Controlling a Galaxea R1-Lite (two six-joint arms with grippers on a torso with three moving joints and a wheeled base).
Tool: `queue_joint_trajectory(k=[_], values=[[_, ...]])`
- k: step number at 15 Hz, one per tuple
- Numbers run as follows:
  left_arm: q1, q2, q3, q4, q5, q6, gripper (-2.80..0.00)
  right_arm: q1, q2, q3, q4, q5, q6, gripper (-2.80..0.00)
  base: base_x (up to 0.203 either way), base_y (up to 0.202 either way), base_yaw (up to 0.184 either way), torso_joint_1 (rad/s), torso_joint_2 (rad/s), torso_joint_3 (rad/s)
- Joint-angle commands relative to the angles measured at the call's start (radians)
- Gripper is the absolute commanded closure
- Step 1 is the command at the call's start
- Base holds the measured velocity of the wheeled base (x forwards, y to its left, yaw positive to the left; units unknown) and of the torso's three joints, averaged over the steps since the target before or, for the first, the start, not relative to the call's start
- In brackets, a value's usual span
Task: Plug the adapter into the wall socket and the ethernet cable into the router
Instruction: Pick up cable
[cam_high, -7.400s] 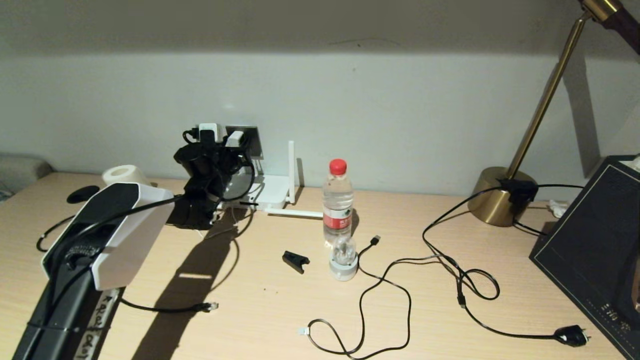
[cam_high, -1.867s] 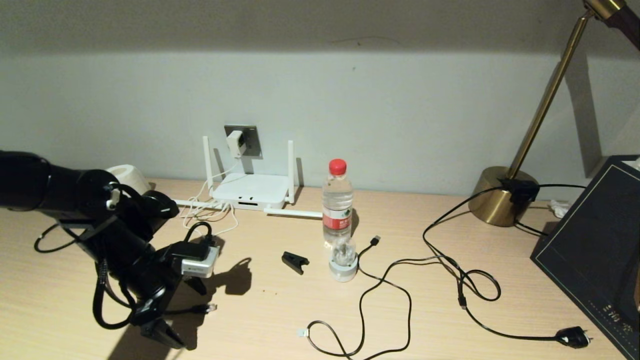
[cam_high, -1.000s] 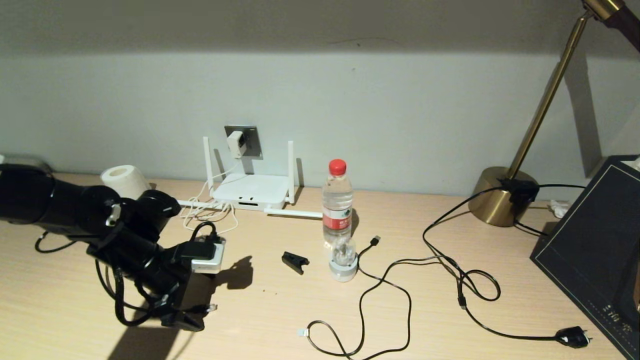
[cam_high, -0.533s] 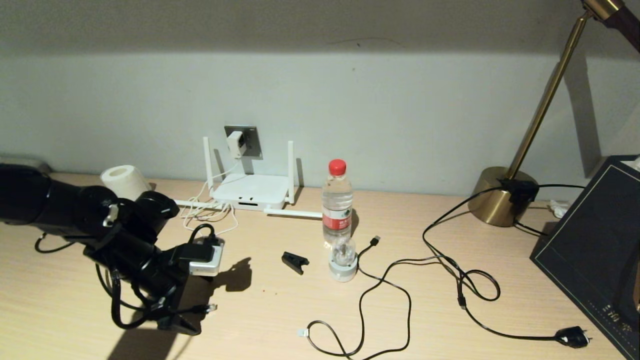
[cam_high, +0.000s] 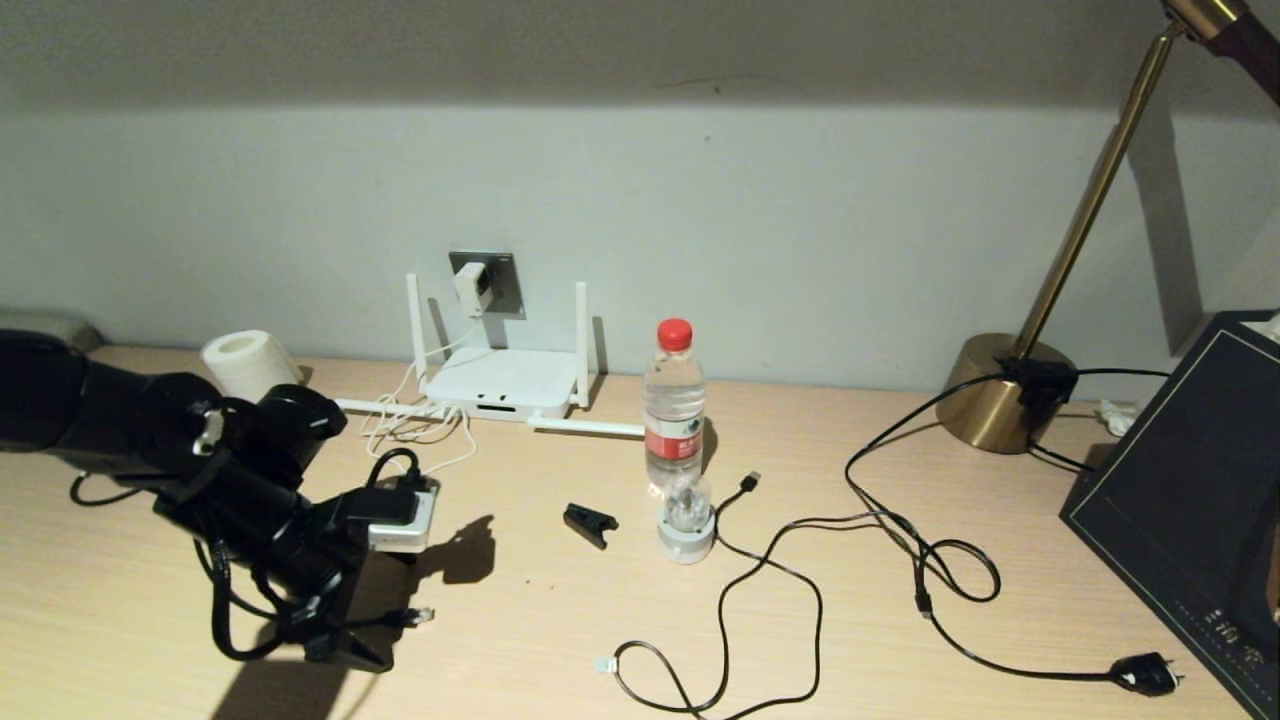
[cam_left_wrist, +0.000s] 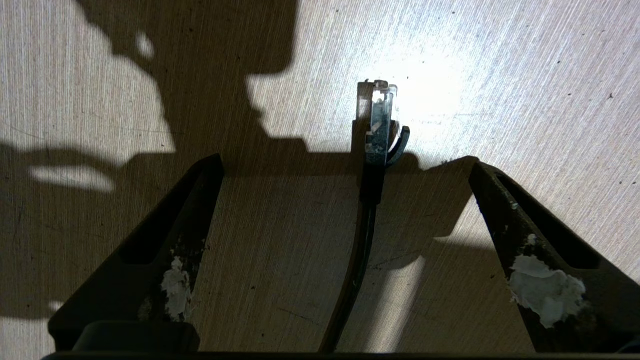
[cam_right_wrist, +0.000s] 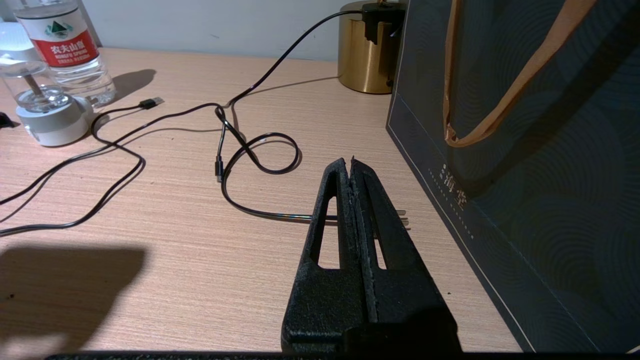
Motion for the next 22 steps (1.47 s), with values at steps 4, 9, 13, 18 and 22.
queue_joint_trajectory(k=[4,9,13,18,22], values=[[0.000,0.010,0.000,0.003,-0.002,0.011,0.00,0.000,0.001,0.035,-0.001,0.000,0.000,0.00,0.000,0.000,0.000,0.000,0.00,0.000],[0.000,0.010,0.007,-0.001,-0.003,0.011,0.00,0.000,0.001,0.035,-0.001,0.000,0.000,0.00,0.000,0.000,0.000,0.000,0.00,0.000],[-0.001,0.005,0.013,0.001,-0.009,0.010,0.00,0.000,0.001,0.035,-0.001,0.000,0.000,0.00,0.000,0.000,0.000,0.000,0.00,0.000],[-0.024,-0.083,-0.028,0.001,-0.036,0.012,0.00,0.000,0.000,0.035,-0.001,0.000,0.000,0.00,0.000,0.000,0.000,0.000,0.00,0.000],[-0.098,-0.129,-0.247,0.004,-0.058,0.010,0.00,0.000,0.001,0.035,-0.001,0.000,0.000,0.00,0.000,0.000,0.000,0.000,0.00,0.000]])
